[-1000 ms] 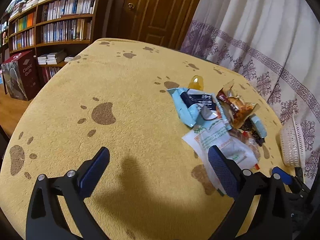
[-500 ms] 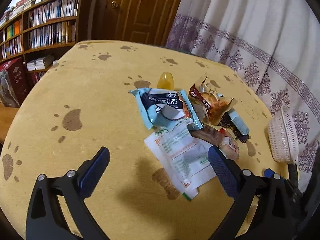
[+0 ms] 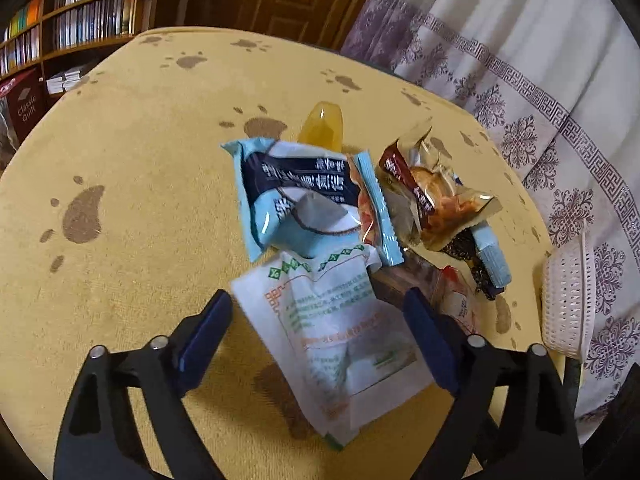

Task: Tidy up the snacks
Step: 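Close the left tool on the white-green printed snack bag, then lift the white-green bag with the left tool while the right tool grasps the red-and-white bread packet, then carry the red-and-white packet into the white basket and open the right tool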

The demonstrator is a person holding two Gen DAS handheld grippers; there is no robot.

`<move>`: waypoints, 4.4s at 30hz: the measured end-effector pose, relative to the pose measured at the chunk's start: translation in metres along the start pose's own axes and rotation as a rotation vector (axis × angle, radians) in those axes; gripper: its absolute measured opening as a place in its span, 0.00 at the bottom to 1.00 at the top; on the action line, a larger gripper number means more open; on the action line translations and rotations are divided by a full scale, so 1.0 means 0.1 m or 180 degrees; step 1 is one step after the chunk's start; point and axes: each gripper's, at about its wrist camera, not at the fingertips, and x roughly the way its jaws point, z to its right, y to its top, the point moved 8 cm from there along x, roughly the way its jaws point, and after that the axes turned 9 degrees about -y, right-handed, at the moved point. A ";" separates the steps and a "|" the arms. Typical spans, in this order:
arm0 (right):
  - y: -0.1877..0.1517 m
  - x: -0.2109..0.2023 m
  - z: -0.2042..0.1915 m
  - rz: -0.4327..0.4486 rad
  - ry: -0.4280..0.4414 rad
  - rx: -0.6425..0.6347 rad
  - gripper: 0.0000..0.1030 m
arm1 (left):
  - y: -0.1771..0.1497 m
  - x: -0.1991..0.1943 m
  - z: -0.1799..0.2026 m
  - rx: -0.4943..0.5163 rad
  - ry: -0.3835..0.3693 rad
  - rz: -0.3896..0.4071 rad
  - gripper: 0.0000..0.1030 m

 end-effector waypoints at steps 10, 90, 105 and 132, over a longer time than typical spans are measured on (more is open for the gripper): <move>-0.02 0.04 0.00 -0.0051 0.0012 0.0024 0.98 | -0.13 -0.11 -0.03 0.0306 0.0029 -0.0044 0.70; 0.38 0.44 -0.14 -0.0168 -0.0313 -0.0022 0.46 | -0.27 -0.61 0.00 0.0903 0.0031 0.0301 0.37; 0.42 -0.22 0.15 0.0280 -0.0095 0.0098 0.39 | -0.27 -0.58 0.19 0.0983 0.0059 0.0279 0.37; 0.74 -0.51 2.03 0.0682 -0.0682 0.1067 0.39 | -0.33 -0.42 0.78 0.1302 0.0073 0.0207 0.37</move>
